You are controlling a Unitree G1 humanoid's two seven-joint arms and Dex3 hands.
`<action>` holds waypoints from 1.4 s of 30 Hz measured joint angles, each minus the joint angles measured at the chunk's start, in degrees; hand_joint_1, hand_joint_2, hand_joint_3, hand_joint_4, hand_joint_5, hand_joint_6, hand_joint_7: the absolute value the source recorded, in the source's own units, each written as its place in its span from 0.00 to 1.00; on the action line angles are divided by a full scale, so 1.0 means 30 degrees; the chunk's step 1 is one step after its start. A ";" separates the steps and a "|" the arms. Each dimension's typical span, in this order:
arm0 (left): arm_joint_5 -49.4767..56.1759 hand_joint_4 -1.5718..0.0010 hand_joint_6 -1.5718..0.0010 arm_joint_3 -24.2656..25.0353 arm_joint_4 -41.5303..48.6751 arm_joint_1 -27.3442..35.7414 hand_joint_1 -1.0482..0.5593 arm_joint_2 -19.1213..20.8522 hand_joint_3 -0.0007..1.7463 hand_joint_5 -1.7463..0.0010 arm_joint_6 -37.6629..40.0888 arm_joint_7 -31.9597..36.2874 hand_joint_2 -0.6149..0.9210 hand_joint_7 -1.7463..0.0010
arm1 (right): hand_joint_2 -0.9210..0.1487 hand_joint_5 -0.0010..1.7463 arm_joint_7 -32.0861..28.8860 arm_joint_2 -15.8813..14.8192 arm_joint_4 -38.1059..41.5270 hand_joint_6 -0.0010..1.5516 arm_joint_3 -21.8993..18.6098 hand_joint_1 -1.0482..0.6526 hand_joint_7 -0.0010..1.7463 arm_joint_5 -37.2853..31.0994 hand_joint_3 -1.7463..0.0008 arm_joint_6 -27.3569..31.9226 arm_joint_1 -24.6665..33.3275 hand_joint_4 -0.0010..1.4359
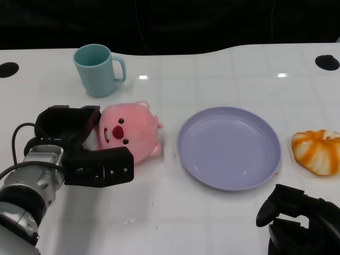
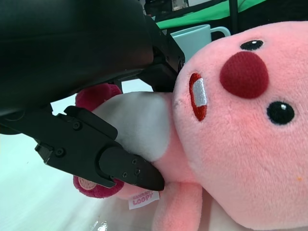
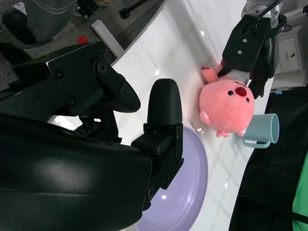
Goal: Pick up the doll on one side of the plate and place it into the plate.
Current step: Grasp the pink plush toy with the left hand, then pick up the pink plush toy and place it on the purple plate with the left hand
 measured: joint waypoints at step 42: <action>-0.2609 0.42 0.54 0.3013 -1.0792 0.2606 0.53 -0.0894 0.49 0.00 0.1896 -0.3145 0.77 0.00 | 0.22 1.00 0.0195 -0.0048 0.0009 0.32 -0.0012 0.57 0.91 -0.0007 0.35 -0.0098 0.0409 0.46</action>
